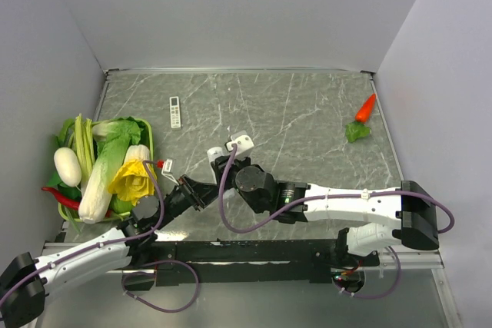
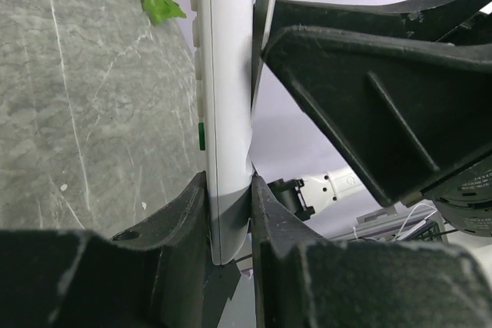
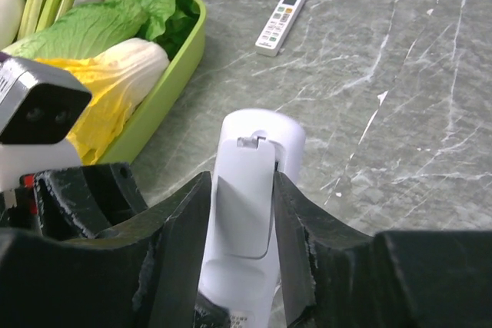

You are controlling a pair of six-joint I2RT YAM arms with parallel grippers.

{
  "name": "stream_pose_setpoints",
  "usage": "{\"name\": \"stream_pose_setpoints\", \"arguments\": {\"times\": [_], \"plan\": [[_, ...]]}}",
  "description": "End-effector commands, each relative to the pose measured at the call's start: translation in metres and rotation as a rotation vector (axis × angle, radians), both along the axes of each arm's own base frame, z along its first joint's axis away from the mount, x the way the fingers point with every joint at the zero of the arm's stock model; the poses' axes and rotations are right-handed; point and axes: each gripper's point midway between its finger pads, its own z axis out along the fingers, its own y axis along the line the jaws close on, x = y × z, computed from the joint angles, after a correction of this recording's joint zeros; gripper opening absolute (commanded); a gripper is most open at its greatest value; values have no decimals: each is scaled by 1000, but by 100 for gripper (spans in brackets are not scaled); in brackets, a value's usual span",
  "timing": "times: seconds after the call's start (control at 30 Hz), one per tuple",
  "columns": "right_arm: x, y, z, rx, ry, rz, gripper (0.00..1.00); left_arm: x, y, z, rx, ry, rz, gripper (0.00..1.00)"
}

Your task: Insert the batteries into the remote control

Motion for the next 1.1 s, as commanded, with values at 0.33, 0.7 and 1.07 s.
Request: {"name": "stream_pose_setpoints", "arguments": {"times": [0.33, 0.7, 1.07], "plan": [[-6, -4, 40, 42, -41, 33, 74, -7, 7, 6, -75, -43, -6, 2], [-16, -32, 83, 129, -33, 174, 98, -6, 7, 9, -87, -49, -5, 2], [-18, -29, 83, 287, 157, 484, 100, -12, 5, 17, -105, -75, -38, 2]]}}
